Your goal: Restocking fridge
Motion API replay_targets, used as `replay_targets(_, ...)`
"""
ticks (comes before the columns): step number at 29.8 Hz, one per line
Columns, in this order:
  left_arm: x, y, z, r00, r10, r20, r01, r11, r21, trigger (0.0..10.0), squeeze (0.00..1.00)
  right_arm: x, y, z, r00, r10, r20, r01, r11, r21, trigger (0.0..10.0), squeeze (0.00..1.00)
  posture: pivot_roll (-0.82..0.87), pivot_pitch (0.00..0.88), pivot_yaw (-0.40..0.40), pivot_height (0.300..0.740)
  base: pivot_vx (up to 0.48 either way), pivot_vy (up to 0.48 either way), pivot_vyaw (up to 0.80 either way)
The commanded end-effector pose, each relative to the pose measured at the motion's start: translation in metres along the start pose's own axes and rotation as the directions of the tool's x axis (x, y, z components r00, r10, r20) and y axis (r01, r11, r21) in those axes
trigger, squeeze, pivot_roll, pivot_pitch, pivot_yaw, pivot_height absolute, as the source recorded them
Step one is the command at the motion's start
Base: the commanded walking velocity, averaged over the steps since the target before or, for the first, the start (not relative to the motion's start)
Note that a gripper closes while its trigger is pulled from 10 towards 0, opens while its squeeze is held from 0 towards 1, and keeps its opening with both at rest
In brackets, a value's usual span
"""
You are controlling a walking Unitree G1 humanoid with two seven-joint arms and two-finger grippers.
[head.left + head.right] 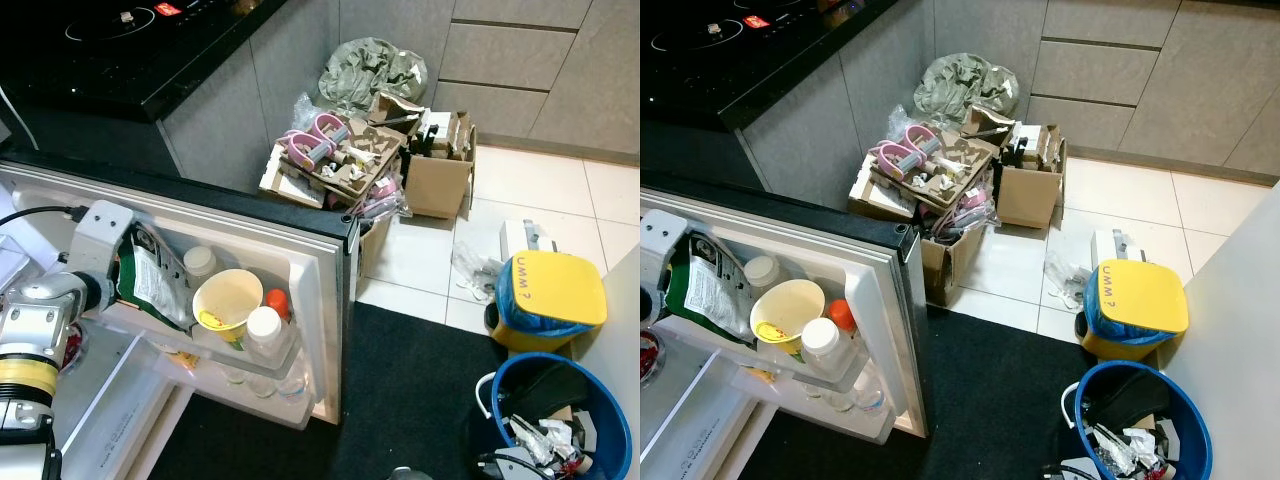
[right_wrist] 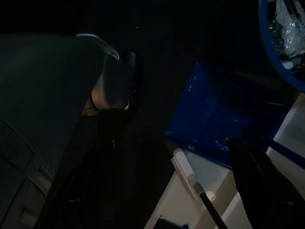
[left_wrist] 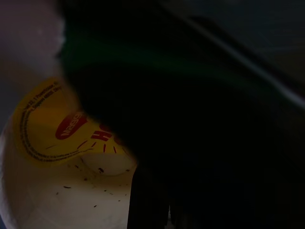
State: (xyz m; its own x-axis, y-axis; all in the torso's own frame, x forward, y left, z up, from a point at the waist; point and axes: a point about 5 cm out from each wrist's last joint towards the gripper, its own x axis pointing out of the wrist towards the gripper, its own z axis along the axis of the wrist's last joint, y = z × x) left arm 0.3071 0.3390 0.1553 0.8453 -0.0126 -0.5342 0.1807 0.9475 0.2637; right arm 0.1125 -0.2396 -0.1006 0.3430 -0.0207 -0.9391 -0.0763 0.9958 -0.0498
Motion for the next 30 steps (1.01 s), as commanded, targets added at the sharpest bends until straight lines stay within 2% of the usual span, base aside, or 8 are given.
replay_targets(1,0.004,-0.004,-0.011,0.999,-0.004,-0.034,0.002,0.999,-0.038,10.0,0.00,-0.001,-0.001,-0.002,1.000,-0.001,-0.007,0.000,1.000,-0.013,10.0,0.00,-0.10,0.113,0.022,0.740,0.000,0.000,0.00)
replay_targets(6,0.005,-0.005,-0.009,1.000,-0.010,-0.013,0.010,0.998,-0.056,10.0,0.00,0.000,-0.002,0.002,1.000,0.009,0.007,-0.009,1.000,-0.022,10.0,0.00,-0.09,0.109,0.019,0.740,0.000,0.000,0.00)
replay_targets(9,0.006,-0.011,-0.002,0.998,-0.051,0.046,0.055,0.994,-0.097,10.0,0.00,-0.001,0.000,0.007,0.998,0.051,0.036,-0.050,0.998,-0.030,10.0,0.00,-0.09,0.105,0.017,0.740,0.000,0.000,0.00)
replay_targets(13,0.005,-0.011,0.002,0.995,-0.065,0.072,0.072,0.991,-0.113,10.0,0.00,-0.001,0.000,0.006,0.998,0.056,0.025,-0.054,0.997,-0.051,10.0,0.00,-0.09,0.103,0.017,0.740,0.000,0.000,0.72)
replay_targets(16,0.004,-0.008,-0.002,0.998,-0.044,0.041,0.048,0.994,-0.094,10.0,0.00,-0.001,0.001,0.004,0.998,0.066,0.021,-0.065,0.997,-0.050,10.0,0.00,-0.09,0.102,0.017,0.740,0.000,0.000,0.72)
replay_targets(30,0.006,-0.012,-0.003,0.997,-0.066,0.033,0.068,0.994,-0.089,10.0,0.00,0.000,0.008,0.002,0.995,0.098,0.018,-0.097,0.994,-0.053,10.0,0.00,-0.09,0.100,0.023,0.740,0.000,0.000,0.73)
